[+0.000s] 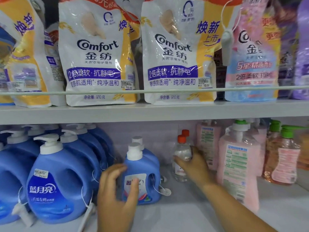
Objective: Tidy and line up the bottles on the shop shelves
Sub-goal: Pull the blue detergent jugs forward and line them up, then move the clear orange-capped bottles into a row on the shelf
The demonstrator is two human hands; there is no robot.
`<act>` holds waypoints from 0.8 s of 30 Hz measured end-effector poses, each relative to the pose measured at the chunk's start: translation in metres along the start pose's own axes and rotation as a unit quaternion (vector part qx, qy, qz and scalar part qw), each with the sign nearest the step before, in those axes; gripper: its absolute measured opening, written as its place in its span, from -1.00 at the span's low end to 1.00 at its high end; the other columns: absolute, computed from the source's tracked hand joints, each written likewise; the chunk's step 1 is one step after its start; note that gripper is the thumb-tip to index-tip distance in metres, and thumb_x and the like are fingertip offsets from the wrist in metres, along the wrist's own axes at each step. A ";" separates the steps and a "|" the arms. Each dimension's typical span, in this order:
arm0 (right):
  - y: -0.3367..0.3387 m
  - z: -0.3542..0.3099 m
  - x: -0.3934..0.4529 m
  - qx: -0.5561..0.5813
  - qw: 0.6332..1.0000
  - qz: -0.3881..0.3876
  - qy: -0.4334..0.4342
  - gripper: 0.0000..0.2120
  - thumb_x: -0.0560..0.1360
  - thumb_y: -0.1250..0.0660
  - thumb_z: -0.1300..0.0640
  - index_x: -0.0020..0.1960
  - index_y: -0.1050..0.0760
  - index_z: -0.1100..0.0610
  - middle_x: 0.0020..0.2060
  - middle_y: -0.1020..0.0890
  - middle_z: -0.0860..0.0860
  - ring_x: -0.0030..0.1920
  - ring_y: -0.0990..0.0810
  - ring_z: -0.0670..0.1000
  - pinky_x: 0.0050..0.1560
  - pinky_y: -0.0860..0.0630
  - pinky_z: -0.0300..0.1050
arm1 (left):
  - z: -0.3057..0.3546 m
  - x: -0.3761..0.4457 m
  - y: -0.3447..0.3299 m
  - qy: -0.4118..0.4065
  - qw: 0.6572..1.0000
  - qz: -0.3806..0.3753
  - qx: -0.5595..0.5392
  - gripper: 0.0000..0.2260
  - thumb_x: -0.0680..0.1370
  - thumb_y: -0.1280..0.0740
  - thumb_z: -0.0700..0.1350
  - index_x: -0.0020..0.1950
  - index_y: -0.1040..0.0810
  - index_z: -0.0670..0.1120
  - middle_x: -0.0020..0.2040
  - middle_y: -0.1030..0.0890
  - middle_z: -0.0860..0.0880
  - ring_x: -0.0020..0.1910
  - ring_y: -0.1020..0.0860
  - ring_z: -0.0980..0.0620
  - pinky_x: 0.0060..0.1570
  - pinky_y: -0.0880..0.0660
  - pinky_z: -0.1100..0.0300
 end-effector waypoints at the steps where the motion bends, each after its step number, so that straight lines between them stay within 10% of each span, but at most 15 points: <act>1: 0.000 0.000 0.000 -0.002 1.000 -0.010 0.004 -0.78 0.42 -0.59 0.15 -0.08 -0.59 -0.07 -0.26 -0.70 -0.19 -0.22 -0.68 -0.26 -0.32 -0.47 -0.49 | 0.017 -0.008 -0.005 -0.017 0.999 0.004 -0.026 -0.72 0.49 -0.42 0.00 0.17 -0.60 -0.06 0.15 -0.60 0.03 0.15 -0.60 0.03 0.17 -0.49 0.21; 6: 0.023 -0.008 -0.023 0.002 0.992 -0.122 -0.038 -0.78 0.44 -0.55 0.09 -0.10 -0.64 -0.23 -0.25 -0.71 -0.30 -0.20 -0.68 -0.30 -0.24 -0.54 -0.43 | 0.056 -0.054 -0.075 0.111 0.978 -0.167 -0.054 -0.37 0.44 -0.51 0.03 0.49 -0.43 0.03 0.41 -0.50 0.09 0.33 -0.55 0.17 0.31 -0.49 0.23; 9: 0.042 -0.016 -0.046 0.049 0.977 -0.189 -0.088 -0.65 0.28 -0.51 -0.33 0.04 -0.61 -0.33 -0.07 -0.74 -0.24 -0.06 -0.73 -0.19 -0.07 -0.66 -0.22 | 0.064 -0.058 -0.110 0.212 0.947 -0.235 -0.053 -0.03 0.41 -0.60 -0.02 0.67 -0.09 0.03 0.54 -0.34 0.05 0.49 -0.39 0.06 0.44 -0.43 0.08; 12: 0.046 -0.022 -0.042 0.107 0.966 -0.167 -0.165 -0.30 0.34 -0.23 -0.60 0.25 -0.61 -0.17 0.14 -0.71 -0.08 0.16 -0.68 0.04 0.17 -0.58 0.04 | 0.065 -0.053 -0.119 0.232 0.946 -0.210 -0.080 -0.12 0.38 -0.56 -0.03 0.62 -0.20 0.13 0.40 -0.52 0.02 0.37 -0.53 -0.02 0.25 -0.57 -0.09; 17: 0.022 -0.010 0.002 -0.012 0.993 0.005 -0.118 -0.70 0.56 -0.35 -0.18 0.13 -0.51 0.01 0.15 -0.62 0.08 0.05 -0.55 0.07 0.09 -0.46 -0.10 | 0.063 -0.061 -0.098 0.209 0.960 -0.180 -0.054 -0.18 0.37 -0.54 0.09 0.57 -0.27 0.27 0.33 -0.56 0.14 0.23 -0.61 0.14 0.19 -0.60 0.05; 21: -0.012 0.013 0.029 -0.049 0.993 0.017 -0.103 -0.16 0.46 -0.53 -0.08 0.54 -0.23 0.27 0.43 -0.44 0.26 0.44 -0.44 0.22 0.40 -0.43 0.11 | 0.060 -0.063 -0.081 0.225 0.959 -0.165 -0.051 -0.19 0.37 -0.63 -0.01 0.51 -0.31 0.27 0.27 -0.53 0.24 0.07 -0.57 0.42 -0.01 -0.47 0.52; 24: -0.024 0.026 0.050 -0.086 0.991 0.029 -0.099 0.01 0.46 -0.53 -0.11 0.64 -0.02 0.24 0.54 -0.33 0.23 0.53 -0.33 0.21 0.49 -0.34 0.09 | 0.053 -0.061 -0.068 0.243 0.951 -0.178 -0.069 -0.22 0.35 -0.66 -0.10 0.44 -0.37 0.26 0.24 -0.62 0.18 0.01 -0.65 0.33 -0.07 -0.53 0.46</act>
Point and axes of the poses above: each hand's wrist, its own x-axis towards the middle knuckle, its own y-axis out of the back of the hand, z = x × y, the point moved 2 cm from there along x, towards the middle knuckle
